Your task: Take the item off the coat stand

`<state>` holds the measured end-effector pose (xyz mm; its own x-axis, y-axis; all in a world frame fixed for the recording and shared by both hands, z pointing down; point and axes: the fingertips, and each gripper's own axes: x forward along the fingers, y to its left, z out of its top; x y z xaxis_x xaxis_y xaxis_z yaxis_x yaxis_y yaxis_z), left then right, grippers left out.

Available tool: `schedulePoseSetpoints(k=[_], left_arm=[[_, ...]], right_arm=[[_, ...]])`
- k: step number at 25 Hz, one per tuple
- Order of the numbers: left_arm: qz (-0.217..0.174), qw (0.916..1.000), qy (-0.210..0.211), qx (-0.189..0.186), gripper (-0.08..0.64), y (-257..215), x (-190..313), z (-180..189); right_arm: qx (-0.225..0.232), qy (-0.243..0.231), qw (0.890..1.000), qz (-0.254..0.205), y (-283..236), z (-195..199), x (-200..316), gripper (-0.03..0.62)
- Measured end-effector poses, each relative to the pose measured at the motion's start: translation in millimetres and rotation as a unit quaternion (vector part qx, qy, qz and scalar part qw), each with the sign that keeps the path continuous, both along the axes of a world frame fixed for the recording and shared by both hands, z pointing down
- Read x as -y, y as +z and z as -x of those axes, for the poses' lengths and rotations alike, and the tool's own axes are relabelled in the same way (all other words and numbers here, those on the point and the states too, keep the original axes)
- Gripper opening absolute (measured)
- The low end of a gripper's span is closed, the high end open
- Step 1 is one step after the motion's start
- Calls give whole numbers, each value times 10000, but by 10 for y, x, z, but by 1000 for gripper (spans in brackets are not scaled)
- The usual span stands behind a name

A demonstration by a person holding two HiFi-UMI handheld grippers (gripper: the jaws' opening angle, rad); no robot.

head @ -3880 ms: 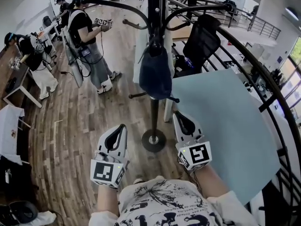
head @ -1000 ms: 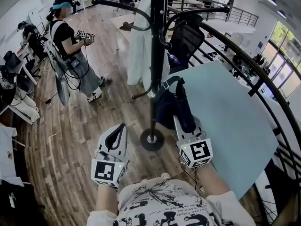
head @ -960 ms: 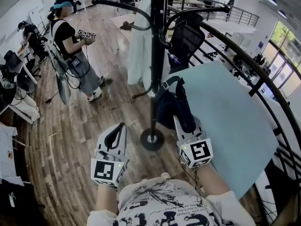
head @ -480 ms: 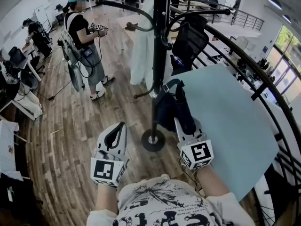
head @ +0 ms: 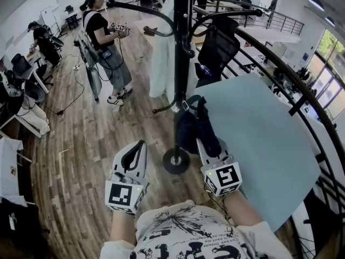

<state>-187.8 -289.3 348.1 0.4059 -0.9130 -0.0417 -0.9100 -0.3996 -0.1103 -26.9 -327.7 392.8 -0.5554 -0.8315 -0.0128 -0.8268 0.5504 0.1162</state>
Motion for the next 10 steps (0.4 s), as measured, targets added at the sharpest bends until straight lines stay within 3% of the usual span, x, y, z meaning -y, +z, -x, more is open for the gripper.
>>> schedulePoseSetpoints(k=[10], left_arm=[[-66,9999,143,-2,5,126,-28,-94]], right_arm=[[41,34,10000,7,45,-46,-60,2]])
